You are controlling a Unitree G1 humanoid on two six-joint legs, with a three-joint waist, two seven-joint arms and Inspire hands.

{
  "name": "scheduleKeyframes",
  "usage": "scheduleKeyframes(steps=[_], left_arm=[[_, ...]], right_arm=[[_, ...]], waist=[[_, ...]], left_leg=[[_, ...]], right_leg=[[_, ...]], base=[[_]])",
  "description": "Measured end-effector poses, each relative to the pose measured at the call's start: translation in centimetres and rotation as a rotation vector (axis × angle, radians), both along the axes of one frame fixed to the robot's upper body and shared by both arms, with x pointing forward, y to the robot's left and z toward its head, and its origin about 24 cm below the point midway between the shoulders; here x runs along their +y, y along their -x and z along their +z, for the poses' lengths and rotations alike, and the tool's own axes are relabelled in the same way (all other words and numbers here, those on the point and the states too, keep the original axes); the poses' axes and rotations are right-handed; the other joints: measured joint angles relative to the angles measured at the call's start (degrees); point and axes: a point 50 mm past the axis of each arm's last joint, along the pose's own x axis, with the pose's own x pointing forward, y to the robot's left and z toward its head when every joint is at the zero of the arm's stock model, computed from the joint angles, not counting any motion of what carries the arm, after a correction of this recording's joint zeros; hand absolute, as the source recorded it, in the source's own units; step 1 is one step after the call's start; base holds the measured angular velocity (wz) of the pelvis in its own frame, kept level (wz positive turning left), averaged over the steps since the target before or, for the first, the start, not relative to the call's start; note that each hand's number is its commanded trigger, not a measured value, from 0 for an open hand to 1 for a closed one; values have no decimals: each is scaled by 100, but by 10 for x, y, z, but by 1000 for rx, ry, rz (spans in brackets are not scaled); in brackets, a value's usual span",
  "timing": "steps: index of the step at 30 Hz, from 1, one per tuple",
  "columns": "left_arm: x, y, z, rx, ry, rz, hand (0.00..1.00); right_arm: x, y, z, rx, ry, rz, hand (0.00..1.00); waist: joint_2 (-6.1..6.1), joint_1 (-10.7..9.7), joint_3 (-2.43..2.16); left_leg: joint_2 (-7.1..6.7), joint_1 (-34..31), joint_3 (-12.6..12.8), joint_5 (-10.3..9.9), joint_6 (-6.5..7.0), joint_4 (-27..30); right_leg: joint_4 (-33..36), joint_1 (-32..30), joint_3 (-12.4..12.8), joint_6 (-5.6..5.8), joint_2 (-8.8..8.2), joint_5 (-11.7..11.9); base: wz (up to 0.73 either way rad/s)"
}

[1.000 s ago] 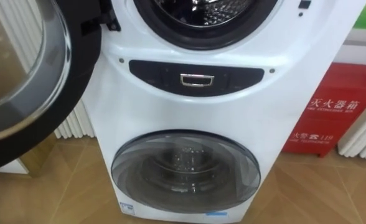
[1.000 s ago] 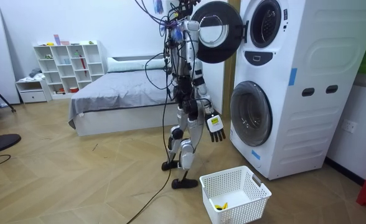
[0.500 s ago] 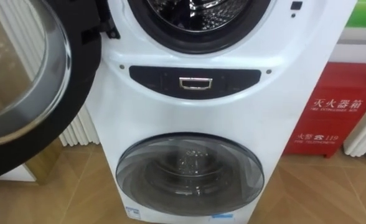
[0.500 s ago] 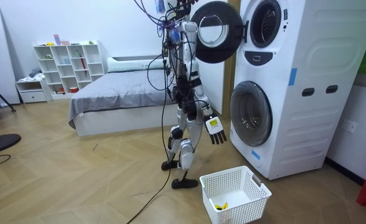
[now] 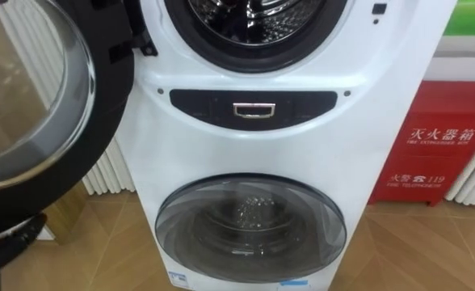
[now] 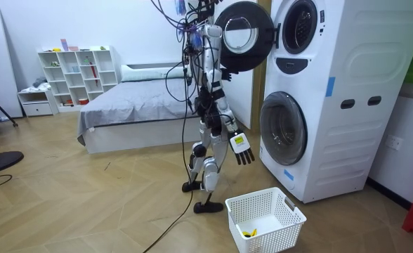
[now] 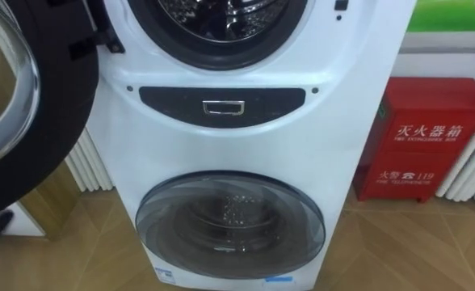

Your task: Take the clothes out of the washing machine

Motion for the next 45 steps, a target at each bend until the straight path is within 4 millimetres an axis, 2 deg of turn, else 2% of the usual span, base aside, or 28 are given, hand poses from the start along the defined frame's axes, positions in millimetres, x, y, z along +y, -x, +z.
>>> scheduleKeyframes(steps=[8, 16, 20, 24, 27, 29, 31, 32, 34, 35, 36, 37, 38, 39, 40, 41, 42, 43, 44, 45], left_arm=[[8, -2, 18, 54, -148, 11, 0], [12, -2, 24, 75, -164, 29, 0], [12, -2, 24, 82, -163, 45, 0], [14, -1, 24, 86, -169, 56, 0], [14, -1, 24, 91, -178, 51, 0], [10, -4, 29, 89, -181, 31, 0], [8, -6, 37, 75, -222, 18, 0], [5, -8, 42, 60, -243, 7, 0], [-2, -11, 44, 59, -273, -13, 0], [-8, -12, 43, 54, -272, -17, 0], [-9, -12, 45, 42, -272, -18, 0], [-10, -12, 49, 24, -281, -17, 0], [-15, -13, 45, 28, -264, -29, 0], [-20, -13, 41, 41, -252, -47, 0], [-30, -17, 37, 52, -250, -102, 0], [-41, -20, 35, 51, -254, -154, 0], [-46, -20, 34, 51, -255, -175, 0], [-52, -14, 37, 42, -266, -200, 0], [-59, -13, 43, 17, -286, -226, 0], [-62, -14, 45, 11, -296, -238, 0]], right_arm=[[-7, 2, 4, -26, 18, -22, 0], [-11, 10, 4, -11, 15, -59, 0], [-10, 10, 4, -9, 3, -45, 0], [-9, 8, 3, -11, -12, -38, 0], [-8, 8, 3, -17, -32, -37, 0], [-6, 8, 2, -13, -34, -32, 0], [-3, 7, 1, -14, -46, -27, 0], [0, 6, 1, -18, -56, -20, 0], [1, 6, 0, -9, -61, -10, 0], [3, 4, -1, -2, -61, 7, 0], [6, 2, -2, -1, -68, 19, 0], [13, -4, -4, -4, -93, 42, 0], [10, -7, -2, -11, -88, 48, 0], [6, -4, -2, -6, -79, 43, 0], [1, -3, 0, 4, -64, 50, 0], [2, -4, -1, 12, -67, 64, 0], [3, -7, -1, 7, -73, 72, 0], [7, -15, -1, -15, -92, 92, 0], [12, -21, -1, -32, -113, 110, 0], [13, -24, 0, -42, -120, 116, 0]], waist=[[-20, 53, 16], [-1, 117, 28], [28, 19, 45], [31, 7, 48], [25, -101, 60], [4, -226, 83], [-79, -197, 118], [-130, -194, 120], [-138, -173, 123], [-55, -156, 157], [-28, -141, 163], [-87, -122, 155], [-97, -187, 132], [-71, -236, 118], [-42, -287, 167], [-85, -287, 182], [-112, -285, 182], [-95, -291, 189], [-142, -289, 181], [-150, -286, 183]], left_leg=[[6, -32, -26, 0, 0, 4], [2, -27, -47, 0, 0, 1], [-17, 6, -166, 0, 0, 2], [-22, 40, -168, 0, 0, -4], [-23, 40, -197, 0, 0, 32], [-19, 35, -285, 0, 0, 6], [-20, -43, -386, 0, 0, 2], [-21, -105, -446, 0, 0, 2], [-15, -122, -567, 1, 2, -3], [98, -80, -854, 39, 59, -26], [173, -88, -1031, 39, 59, -40], [193, -160, -1109, 30, 54, -10], [95, -129, -1017, -24, 52, 5], [105, -105, -938, -19, 48, 38], [62, -134, -835, 3, 18, 194], [-10, -213, -675, 38, -31, 395], [-30, -236, -580, 57, -59, 446], [-15, -159, -496, 58, -53, 264], [-27, -141, -451, 51, -40, 63], [-30, -142, -396, 39, -19, 3]], right_leg=[[-27, -25, 4, -1, 11, 1], [-110, 21, 53, -7, 13, 23], [-150, 110, 86, 0, 5, 29], [-204, 162, 107, 2, 7, 30], [-211, 253, 137, 1, -42, 32], [-188, 240, 176, 3, 0, 30], [-186, 178, 136, 4, 2, 29], [-186, 142, 78, 4, -1, 30], [-42, 72, 40, 3, 0, 35], [438, -226, -21, -8, 81, -139], [465, -428, 27, -46, 224, -188], [8, -887, 24, -267, 397, 133], [-50, -1127, -168, -376, 361, 750], [-4, -1030, -56, -367, 319, 763], [-10, -901, 254, -348, 260, 774], [-22, -867, 583, -251, 193, 795], [-37, -863, 619, -177, 208, 810], [-69, -872, 420, -139, 221, 822], [-119, -888, 149, -127, 192, 831], [-132, -905, 98, -119, 184, 840]], base=[[1], [-1], [10], [3], [27], [43], [21], [20], [22], [12], [0], [24], [43], [87], [85], [74], [33], [13], [8], [12]])
